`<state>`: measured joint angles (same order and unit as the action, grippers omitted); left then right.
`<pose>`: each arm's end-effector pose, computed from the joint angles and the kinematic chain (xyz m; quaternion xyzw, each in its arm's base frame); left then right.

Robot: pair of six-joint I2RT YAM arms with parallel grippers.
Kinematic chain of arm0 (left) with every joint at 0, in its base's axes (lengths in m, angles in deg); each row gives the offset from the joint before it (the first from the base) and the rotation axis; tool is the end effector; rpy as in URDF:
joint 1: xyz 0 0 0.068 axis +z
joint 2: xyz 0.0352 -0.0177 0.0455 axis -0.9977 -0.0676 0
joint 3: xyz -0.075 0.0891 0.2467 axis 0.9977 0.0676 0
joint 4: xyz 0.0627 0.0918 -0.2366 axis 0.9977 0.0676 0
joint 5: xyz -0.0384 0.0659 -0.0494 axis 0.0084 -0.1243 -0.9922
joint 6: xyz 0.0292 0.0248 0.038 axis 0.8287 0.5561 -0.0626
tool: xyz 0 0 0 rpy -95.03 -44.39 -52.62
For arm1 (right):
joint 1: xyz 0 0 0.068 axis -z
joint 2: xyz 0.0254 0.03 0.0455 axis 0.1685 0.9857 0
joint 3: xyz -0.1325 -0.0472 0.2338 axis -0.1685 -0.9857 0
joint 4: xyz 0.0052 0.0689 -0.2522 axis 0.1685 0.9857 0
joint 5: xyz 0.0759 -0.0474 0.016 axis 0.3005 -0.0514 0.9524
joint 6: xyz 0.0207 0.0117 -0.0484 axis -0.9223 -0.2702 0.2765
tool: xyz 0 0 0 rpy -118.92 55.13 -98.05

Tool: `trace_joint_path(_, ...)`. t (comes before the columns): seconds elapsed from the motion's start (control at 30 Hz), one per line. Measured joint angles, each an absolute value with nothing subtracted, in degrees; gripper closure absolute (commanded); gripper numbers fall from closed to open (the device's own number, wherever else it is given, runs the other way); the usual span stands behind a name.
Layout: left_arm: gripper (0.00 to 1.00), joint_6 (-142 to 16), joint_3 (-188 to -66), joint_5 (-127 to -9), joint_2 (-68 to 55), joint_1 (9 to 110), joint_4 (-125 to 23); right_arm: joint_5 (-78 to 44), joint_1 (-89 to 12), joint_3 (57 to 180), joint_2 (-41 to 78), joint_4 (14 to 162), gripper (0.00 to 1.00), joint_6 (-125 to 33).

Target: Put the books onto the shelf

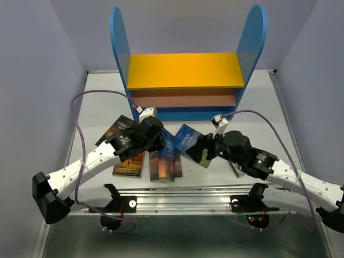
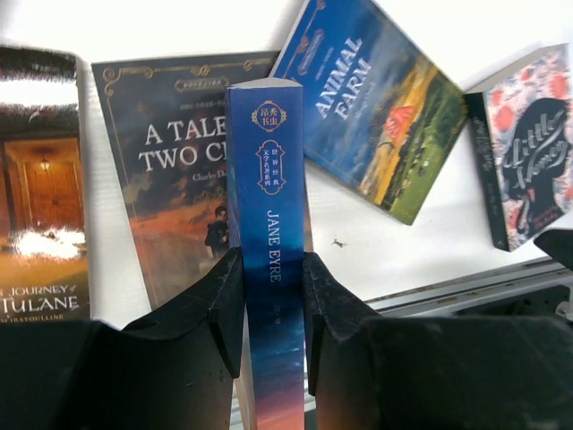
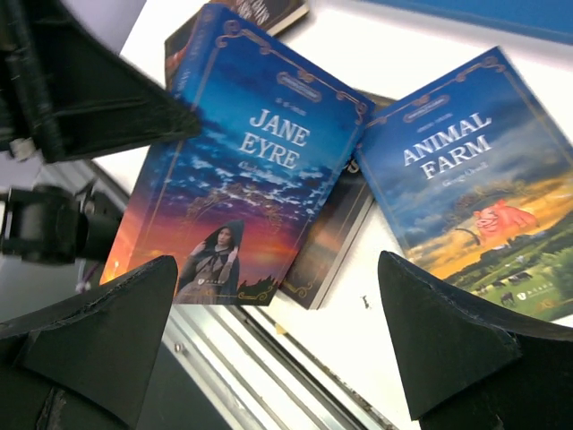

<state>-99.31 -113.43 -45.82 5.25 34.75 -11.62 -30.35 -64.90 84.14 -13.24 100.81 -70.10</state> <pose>0.1524 -0.1768 0.3141 -0.0192 0.9098 -0.2312 0.3442 0.1171 0.1623 0.2994 -0.1465 0.8114 0.3574 0.4387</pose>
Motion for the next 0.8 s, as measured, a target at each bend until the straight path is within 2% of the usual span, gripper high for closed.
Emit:
trace_joint_path(0.5, 1.00, -93.2, -123.1, -43.1, 11.0, 34.7, -16.9, -53.9, -64.9, 80.3, -23.8, 102.0, 0.00, -79.5)
trace_joint_path(0.8, 1.00, -86.3, -131.4, -40.1, 10.3, 34.7, -24.2, -58.9, -64.9, 77.6, -25.9, 102.2, 0.00, -82.5)
